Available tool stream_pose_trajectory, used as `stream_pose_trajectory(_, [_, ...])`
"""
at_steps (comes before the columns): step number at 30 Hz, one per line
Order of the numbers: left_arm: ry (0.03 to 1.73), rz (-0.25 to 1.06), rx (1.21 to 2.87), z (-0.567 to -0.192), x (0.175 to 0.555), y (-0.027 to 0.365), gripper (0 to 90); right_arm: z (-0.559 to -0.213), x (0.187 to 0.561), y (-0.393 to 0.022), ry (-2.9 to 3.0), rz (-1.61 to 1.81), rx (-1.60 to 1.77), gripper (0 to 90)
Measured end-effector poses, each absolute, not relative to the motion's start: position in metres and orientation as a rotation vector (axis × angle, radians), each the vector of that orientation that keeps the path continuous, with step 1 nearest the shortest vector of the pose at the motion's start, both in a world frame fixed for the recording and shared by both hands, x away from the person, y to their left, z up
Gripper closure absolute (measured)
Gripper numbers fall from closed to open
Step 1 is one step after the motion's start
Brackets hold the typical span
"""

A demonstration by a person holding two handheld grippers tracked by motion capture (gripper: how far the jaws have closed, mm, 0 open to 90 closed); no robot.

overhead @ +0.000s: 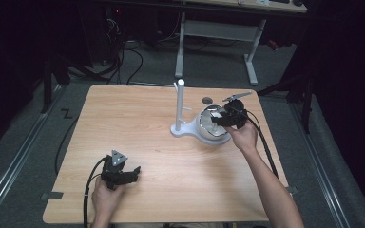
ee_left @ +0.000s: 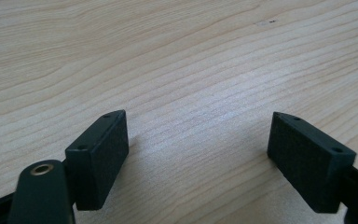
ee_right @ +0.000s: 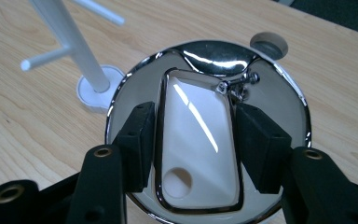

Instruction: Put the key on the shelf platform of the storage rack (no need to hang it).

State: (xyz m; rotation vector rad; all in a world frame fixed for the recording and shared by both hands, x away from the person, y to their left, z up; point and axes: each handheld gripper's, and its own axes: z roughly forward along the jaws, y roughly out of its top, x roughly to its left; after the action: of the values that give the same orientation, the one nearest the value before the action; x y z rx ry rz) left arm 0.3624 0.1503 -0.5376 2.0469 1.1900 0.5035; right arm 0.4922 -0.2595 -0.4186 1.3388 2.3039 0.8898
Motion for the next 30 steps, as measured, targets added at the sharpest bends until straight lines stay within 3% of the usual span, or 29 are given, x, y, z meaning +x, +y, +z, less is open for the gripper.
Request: stream_pose_trajectory(30, [1.19,0.503,2.047,-0.538,0.362,0.15,20.8,-0.433,0.501,-0.256,2.314,0.863,1.387,48.9])
